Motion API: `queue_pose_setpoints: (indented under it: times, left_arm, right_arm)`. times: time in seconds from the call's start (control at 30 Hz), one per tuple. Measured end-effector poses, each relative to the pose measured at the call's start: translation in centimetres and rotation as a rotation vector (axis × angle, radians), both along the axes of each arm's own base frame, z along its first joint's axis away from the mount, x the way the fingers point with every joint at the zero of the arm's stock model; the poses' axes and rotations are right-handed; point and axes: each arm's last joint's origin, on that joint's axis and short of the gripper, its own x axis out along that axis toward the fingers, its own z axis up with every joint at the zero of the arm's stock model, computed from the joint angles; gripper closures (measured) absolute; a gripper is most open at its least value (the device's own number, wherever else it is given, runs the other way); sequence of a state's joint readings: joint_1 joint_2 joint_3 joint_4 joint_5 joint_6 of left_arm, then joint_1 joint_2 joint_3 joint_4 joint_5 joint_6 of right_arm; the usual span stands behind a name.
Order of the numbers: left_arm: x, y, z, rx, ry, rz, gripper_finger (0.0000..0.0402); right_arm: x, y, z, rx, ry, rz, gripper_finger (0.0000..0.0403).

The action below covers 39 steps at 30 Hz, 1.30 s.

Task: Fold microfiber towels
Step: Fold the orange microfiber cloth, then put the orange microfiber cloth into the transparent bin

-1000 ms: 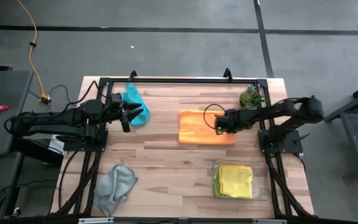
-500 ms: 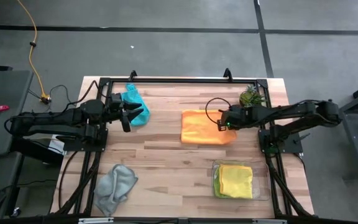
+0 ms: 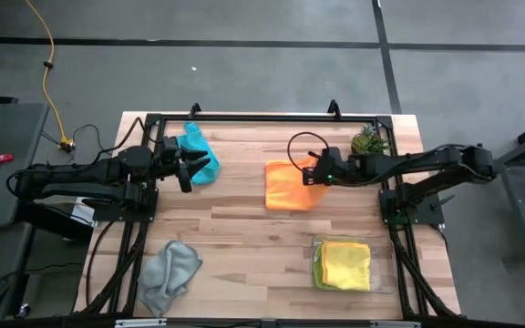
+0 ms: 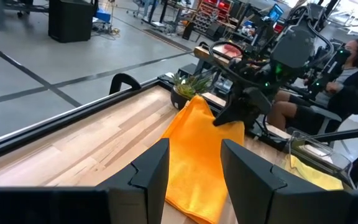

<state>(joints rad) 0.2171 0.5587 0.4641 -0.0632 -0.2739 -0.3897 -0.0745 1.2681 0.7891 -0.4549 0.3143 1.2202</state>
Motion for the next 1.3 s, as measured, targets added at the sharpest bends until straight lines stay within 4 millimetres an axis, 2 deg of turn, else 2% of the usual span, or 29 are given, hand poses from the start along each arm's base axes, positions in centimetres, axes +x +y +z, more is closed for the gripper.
queue_pose_setpoints:
  times: [0.47, 0.67, 0.87, 1.0, 1.3]
  left_arm:
    - [0.0, 0.0, 0.0, 0.0, 0.001, 0.001, 0.0268]
    - [0.0, 0.0, 0.0, 0.0, 0.001, 0.001, 0.0268]
    - [0.0, 0.0, 0.0, 0.0, 0.001, 0.001, 0.0268]
    - [0.0, 0.0, 0.0, 0.0, 0.002, 0.002, 0.0268]
    - [0.0, 0.0, -0.2, -0.004, 0.024, 0.006, 0.0268]
  right_arm:
    - [6.0, 0.5, -4.7, 0.066, -0.19, -0.052, 0.0403]
    - [7.0, 0.5, -6.4, 0.1, -0.212, -0.092, 0.0403]
    - [7.2, 0.5, -6.6, 0.116, -0.229, -0.101, 0.0396]
    - [7.5, 0.3, -6.3, 0.142, -0.268, -0.079, 0.0358]
    - [8.6, 0.2, -4.7, 0.093, -0.438, 0.013, 0.0193]
